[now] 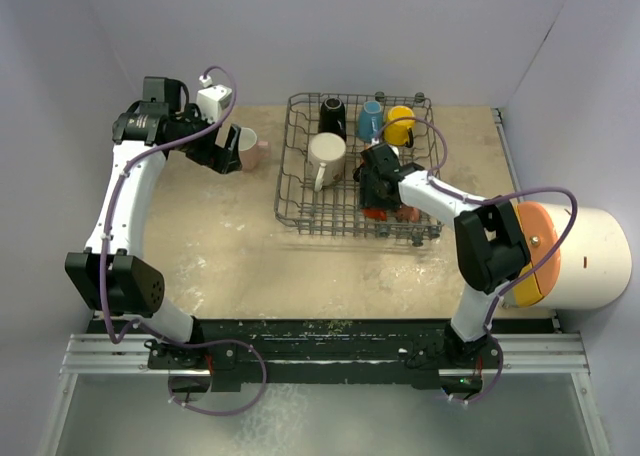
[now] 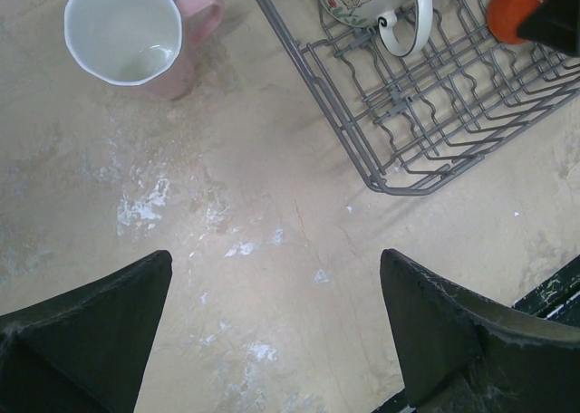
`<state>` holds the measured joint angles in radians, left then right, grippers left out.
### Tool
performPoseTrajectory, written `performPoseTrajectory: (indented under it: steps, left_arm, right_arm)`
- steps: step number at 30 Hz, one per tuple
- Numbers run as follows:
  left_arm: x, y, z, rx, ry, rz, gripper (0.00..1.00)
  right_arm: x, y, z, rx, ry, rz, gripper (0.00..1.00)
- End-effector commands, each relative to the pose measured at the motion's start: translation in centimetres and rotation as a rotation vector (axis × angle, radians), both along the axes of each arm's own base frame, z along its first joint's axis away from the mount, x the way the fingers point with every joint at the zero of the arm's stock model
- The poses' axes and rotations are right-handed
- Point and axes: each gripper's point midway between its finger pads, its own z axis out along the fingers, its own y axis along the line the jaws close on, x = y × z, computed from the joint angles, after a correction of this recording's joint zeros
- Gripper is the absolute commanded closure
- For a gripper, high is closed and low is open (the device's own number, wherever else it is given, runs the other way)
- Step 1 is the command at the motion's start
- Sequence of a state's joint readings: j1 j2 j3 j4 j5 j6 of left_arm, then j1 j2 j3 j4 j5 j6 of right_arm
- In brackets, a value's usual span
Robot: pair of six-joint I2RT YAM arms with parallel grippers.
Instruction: Unload the cups from the dish rack
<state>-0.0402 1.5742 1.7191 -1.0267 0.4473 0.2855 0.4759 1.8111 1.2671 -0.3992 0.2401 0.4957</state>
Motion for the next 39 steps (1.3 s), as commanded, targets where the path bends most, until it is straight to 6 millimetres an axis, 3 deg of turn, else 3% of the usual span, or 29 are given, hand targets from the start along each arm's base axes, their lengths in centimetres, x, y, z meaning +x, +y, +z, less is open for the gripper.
performPoseTrajectory:
  steps: [1,6,11,16,21,22,28,31,34,39]
  left_arm:
    - [-0.4,-0.5,1.9,-0.056,-0.04,0.006,0.01]
    - [-0.5,-0.7,2.5,-0.068,-0.049,0.012,0.01]
    - [-0.6,-0.7,2.9,-0.074,-0.057,0.014,0.01]
    - [-0.8,-0.6,3.0,-0.063,-0.061,0.007,0.01]
    - [-1.6,-1.3,2.2,-0.073,-0.074,-0.071,0.01]
    - [-1.8,-1.5,1.7,-0.071,-0.077,-0.098,0.01]
    - [-3.6,-1.8,-2.1,-0.018,-0.081,-0.26,0.01]
    - [-5.1,-2.6,-2.6,-0.035,-0.123,-0.362,0.01]
    - [-7.0,-4.0,-2.0,-0.083,-0.205,-0.48,0.01]
    - [-8.7,-5.4,0.0,-0.112,-0.37,-0.607,0.01]
  right_arm:
    - [-1.1,0.3,-0.2,0.018,0.017,0.031,0.37]
    - [-2.0,-0.3,-0.8,0.0,0.046,0.029,0.39]
    - [-1.9,-0.3,-0.8,0.005,0.04,0.026,0.51]
    - [-1.3,-0.1,0.1,0.002,0.015,0.033,0.68]
    - [-0.7,0.1,1.8,0.002,-0.019,0.033,1.0]
    - [-0.6,0.2,2.2,0.003,-0.025,0.033,1.0]
    - [-0.1,1.4,5.9,0.046,-0.088,0.056,1.0]
    - [-0.3,3.1,8.6,0.121,-0.123,0.085,1.0]
    - [-1.1,5.7,12.0,0.241,-0.161,0.141,1.0]
    - [-4.7,11.9,18.2,0.524,-0.19,0.287,1.0]
